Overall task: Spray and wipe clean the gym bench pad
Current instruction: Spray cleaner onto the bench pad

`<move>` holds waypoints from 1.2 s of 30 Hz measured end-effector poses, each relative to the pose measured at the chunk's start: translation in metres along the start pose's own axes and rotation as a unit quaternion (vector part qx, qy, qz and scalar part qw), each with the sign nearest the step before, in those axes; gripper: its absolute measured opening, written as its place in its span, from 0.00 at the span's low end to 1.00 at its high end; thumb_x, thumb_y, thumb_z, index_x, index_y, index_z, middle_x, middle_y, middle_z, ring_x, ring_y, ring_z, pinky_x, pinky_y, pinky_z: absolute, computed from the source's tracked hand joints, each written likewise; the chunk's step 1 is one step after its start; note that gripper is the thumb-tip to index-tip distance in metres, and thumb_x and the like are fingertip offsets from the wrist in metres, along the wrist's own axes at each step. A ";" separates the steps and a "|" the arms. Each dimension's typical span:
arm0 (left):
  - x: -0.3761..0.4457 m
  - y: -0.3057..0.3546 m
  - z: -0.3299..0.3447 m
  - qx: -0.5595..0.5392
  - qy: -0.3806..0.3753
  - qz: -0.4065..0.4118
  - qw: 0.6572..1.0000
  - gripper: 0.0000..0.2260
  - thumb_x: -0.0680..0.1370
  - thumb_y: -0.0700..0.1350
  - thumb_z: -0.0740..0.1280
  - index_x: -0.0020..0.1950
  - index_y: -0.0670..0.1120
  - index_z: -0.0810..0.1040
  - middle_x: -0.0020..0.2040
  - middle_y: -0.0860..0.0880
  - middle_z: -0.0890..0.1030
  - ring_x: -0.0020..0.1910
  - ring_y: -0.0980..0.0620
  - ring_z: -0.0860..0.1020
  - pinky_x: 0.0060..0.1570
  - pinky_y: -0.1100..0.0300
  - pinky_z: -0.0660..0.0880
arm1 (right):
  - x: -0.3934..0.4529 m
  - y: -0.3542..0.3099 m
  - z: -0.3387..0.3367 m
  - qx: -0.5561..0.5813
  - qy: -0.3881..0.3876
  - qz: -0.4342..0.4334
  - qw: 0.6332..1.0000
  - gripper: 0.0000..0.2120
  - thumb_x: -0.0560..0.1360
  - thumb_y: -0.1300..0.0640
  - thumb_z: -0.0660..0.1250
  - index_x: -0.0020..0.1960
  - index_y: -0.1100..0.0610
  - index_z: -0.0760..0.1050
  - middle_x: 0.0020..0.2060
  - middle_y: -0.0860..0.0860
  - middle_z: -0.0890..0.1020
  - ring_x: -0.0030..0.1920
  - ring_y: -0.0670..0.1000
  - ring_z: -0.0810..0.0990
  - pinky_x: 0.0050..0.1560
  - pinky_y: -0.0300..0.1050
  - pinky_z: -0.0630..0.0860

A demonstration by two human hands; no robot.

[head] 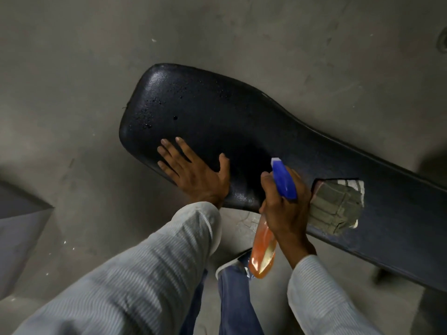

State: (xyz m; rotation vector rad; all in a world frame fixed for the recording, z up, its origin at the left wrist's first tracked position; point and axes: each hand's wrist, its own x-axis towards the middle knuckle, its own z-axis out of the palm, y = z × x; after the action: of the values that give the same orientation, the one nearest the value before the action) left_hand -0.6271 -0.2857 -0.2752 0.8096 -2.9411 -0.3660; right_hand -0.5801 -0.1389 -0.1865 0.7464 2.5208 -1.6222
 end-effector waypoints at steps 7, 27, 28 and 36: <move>-0.001 0.002 -0.003 -0.027 -0.009 0.010 1.000 0.49 0.77 0.69 0.61 0.87 0.39 0.53 0.87 0.34 0.49 0.87 0.33 0.47 0.84 0.33 0.46 | -0.018 0.015 -0.009 0.010 0.068 -0.016 0.998 0.13 0.78 0.40 0.65 0.43 0.49 0.75 0.34 0.59 0.79 0.36 0.65 0.80 0.43 0.65 0.83; 0.026 -0.054 -0.007 -0.015 -0.036 0.370 0.928 0.39 0.84 0.65 0.55 0.87 0.41 0.56 0.88 0.37 0.52 0.87 0.37 0.50 0.86 0.38 0.45 | -0.066 0.036 0.047 -0.022 0.021 -0.056 0.998 0.15 0.78 0.41 0.63 0.41 0.52 0.75 0.34 0.48 0.76 0.35 0.56 0.78 0.41 0.62 0.80; 0.031 -0.061 -0.009 -0.013 -0.027 0.365 0.931 0.39 0.84 0.65 0.56 0.87 0.41 0.56 0.88 0.37 0.52 0.87 0.38 0.50 0.86 0.38 0.44 | -0.068 0.036 0.051 -0.025 0.016 -0.058 0.998 0.16 0.78 0.41 0.63 0.42 0.53 0.75 0.35 0.48 0.76 0.36 0.55 0.78 0.42 0.61 0.80; 0.058 -0.116 -0.017 -0.024 -0.005 0.299 0.954 0.35 0.87 0.60 0.56 0.87 0.40 0.56 0.88 0.38 0.53 0.88 0.40 0.49 0.86 0.38 0.46 | -0.078 0.020 0.083 -0.019 -0.034 -0.068 0.997 0.15 0.79 0.41 0.63 0.42 0.51 0.74 0.36 0.48 0.76 0.37 0.55 0.79 0.39 0.63 0.82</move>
State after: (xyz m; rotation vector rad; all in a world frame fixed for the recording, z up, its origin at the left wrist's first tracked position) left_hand -0.6173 -0.4159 -0.2873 -0.1088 -2.9739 -0.3830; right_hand -0.5198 -0.2326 -0.2175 0.5165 2.5965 -1.6041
